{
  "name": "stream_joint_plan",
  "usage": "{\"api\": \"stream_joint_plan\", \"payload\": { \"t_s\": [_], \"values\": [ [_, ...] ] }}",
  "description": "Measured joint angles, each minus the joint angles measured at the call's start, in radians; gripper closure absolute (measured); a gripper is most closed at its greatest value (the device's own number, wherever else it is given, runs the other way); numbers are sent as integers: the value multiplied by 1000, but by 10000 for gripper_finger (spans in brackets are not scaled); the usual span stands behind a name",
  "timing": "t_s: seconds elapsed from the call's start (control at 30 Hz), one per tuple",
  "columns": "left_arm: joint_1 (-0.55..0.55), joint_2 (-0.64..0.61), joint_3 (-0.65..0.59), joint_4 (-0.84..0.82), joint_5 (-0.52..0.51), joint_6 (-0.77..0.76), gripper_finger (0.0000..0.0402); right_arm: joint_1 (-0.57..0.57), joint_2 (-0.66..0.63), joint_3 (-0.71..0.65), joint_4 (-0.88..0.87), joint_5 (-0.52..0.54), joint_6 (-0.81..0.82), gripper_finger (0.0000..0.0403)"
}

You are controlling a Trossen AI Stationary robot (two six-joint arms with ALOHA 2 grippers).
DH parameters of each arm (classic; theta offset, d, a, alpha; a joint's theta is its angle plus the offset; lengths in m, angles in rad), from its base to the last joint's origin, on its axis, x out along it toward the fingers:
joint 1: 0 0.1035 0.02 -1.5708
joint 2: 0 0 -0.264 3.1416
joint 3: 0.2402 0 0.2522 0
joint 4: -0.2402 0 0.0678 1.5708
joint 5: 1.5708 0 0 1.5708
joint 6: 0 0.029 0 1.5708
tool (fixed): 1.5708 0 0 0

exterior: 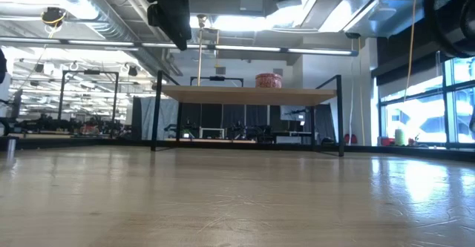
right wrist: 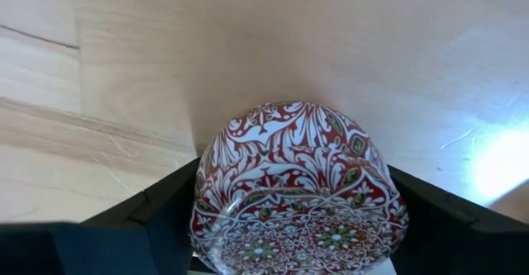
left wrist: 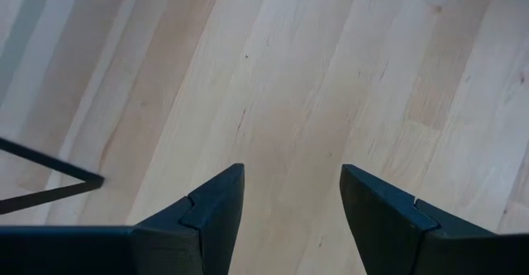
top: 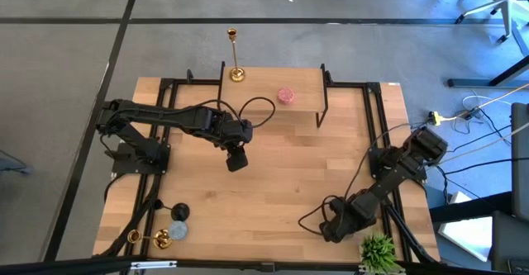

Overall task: Pick & Place candle stick holders
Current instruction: Put the white candle on the shelf

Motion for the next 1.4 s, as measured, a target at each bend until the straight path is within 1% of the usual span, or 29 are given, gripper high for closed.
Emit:
{"api": "stream_joint_plan", "payload": {
  "t_s": [0.13,0.2,0.33,0.43,0.6,0.77,0.87,0.97,1.07,1.17,1.27,1.33,1.4],
  "values": [
    [0,0,0,0,0,2,203,-81,3,17,-48,0,-117,107],
    [0,0,0,0,1,1,203,-138,4,36,-85,27,-200,107],
    [0,0,0,-5,2,-6,203,-272,4,108,-181,51,-411,107],
    [0,0,0,-18,8,-21,203,-384,4,192,-289,89,-590,107],
    [-1,0,0,-60,10,-37,203,-573,3,387,-528,222,-874,107],
    [-15,0,0,-80,9,-53,203,-754,1,623,-745,414,-1074,107],
    [-27,0,0,-79,9,-75,203,-874,1,752,-814,505,-1168,107],
    [-39,0,0,-79,2,-93,203,-998,0,859,-827,551,-1237,107],
    [-49,0,0,-79,-2,-109,203,-1130,-1,923,-826,556,-1271,107],
    [-57,0,0,-79,-3,-117,203,-1258,-1,938,-822,523,-1283,107],
    [-63,0,0,-79,-11,-119,203,-1361,3,939,-827,442,-1282,107],
    [-65,0,0,-79,-17,-119,203,-1402,14,939,-826,379,-1285,107],
    [-65,0,0,-79,-18,-119,203,-1418,24,939,-812,324,-1296,107]
  ]
}}
